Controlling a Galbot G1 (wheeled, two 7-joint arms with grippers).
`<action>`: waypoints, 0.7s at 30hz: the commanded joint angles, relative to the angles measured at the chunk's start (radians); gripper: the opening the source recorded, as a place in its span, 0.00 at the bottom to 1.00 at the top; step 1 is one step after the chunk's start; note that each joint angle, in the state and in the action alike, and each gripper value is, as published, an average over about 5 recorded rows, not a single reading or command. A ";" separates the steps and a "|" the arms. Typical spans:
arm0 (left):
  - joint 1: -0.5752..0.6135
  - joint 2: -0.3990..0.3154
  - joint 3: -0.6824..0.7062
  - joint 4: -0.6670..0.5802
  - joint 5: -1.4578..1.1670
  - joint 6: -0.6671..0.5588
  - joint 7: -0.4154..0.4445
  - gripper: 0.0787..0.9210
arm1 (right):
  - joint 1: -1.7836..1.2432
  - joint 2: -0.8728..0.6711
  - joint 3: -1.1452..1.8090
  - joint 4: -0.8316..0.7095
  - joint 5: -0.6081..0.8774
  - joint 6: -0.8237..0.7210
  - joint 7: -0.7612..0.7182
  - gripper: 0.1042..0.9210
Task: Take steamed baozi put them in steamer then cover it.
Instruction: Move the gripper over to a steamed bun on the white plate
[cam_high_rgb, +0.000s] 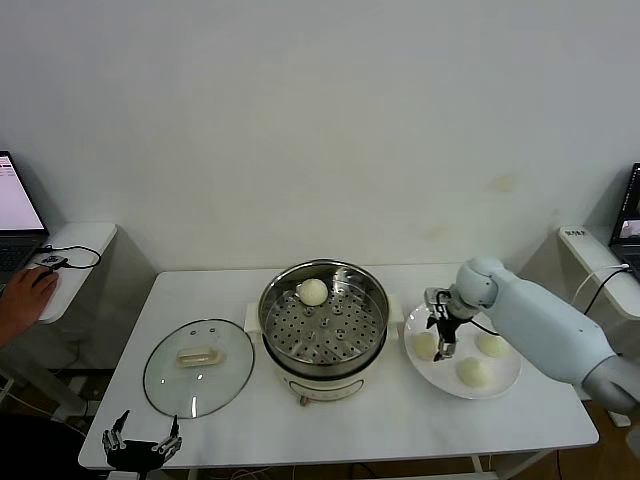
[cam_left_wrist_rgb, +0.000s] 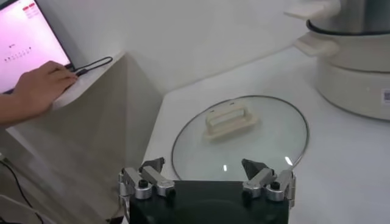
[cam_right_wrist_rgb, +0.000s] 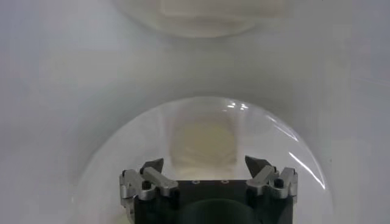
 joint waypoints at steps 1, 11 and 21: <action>0.000 0.000 0.000 0.008 0.000 0.000 -0.001 0.88 | -0.005 0.017 0.003 -0.029 -0.005 0.004 0.005 0.88; -0.003 -0.001 0.001 0.011 0.000 0.000 -0.001 0.88 | -0.005 0.013 0.005 -0.026 0.006 0.004 0.005 0.76; -0.008 0.003 0.005 0.015 0.002 -0.003 -0.007 0.88 | 0.063 -0.068 -0.006 0.076 0.072 -0.024 -0.026 0.64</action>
